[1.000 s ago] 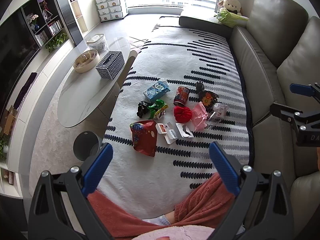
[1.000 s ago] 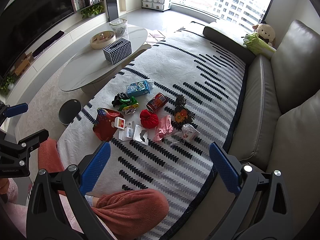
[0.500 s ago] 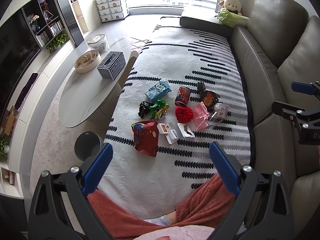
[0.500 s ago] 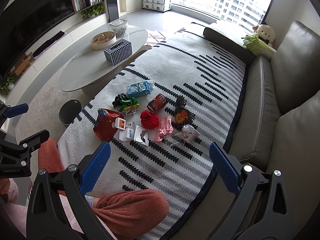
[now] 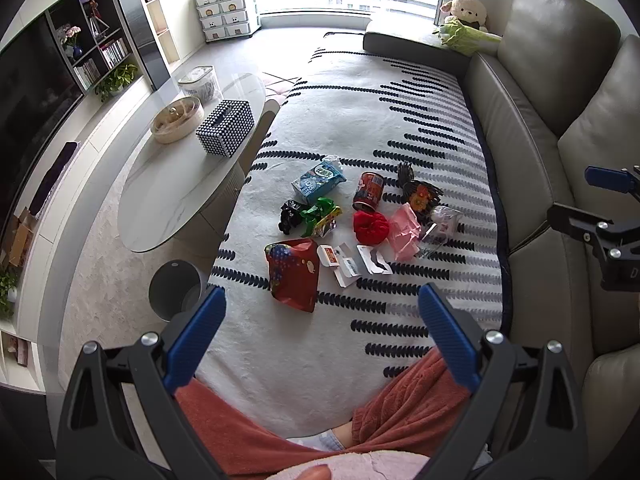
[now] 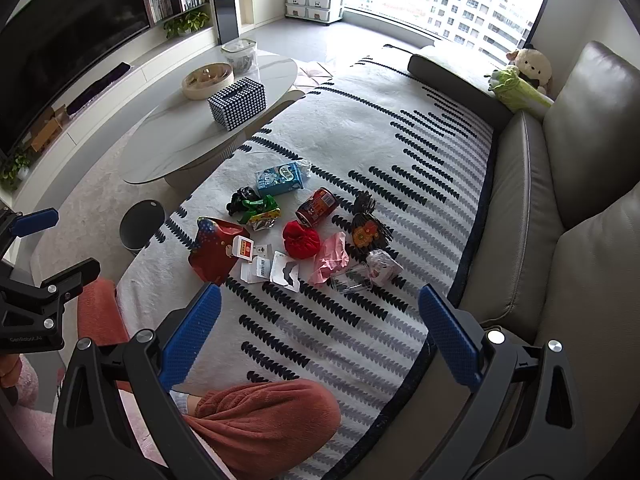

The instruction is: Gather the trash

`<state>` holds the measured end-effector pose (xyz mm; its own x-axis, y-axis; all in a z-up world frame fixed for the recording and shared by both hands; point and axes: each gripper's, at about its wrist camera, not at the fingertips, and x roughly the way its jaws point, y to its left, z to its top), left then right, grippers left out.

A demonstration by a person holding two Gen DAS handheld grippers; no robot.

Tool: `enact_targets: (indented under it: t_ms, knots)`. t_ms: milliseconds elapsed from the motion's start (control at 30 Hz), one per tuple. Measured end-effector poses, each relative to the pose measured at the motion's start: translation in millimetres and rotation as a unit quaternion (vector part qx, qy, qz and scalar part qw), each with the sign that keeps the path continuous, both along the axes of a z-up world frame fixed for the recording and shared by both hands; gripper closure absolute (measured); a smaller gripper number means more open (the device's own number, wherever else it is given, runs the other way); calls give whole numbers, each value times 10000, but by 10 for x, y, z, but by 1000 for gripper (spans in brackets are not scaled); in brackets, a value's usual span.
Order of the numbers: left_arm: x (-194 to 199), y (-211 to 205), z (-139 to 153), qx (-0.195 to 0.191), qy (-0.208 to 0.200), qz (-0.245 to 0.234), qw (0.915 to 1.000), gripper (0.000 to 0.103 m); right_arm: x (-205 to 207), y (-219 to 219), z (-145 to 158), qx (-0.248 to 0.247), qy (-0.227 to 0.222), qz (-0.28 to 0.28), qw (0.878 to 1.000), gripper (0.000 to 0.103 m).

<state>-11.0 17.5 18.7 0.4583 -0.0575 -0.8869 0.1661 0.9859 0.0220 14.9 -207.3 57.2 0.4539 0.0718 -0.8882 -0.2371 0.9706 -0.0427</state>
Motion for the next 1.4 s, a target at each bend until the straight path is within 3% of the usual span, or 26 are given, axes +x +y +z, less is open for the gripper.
enact_targets:
  t_ms: [500,667,800,1233,1400]
  knots:
    - [3,47,-42,9,-60,-2,10000,7,4,45,-35,57,-5,-13,10000,7]
    - [41,141,-214,-47,-171,71,9998,7,16,139,-254,99,-127,-2,9999,7]
    - [128,222,-492,-80,-162,158,9997,6,37,220,-528,82,-295,33,9995,7]
    - [512,574,-1738,383,-47,460,9982,7,202,538,-1654,173,-381,161,9990,8]
    - [693,714,-2298,517,104,475,9975,7,357,850,-2078,100,-413,303,9986,15]
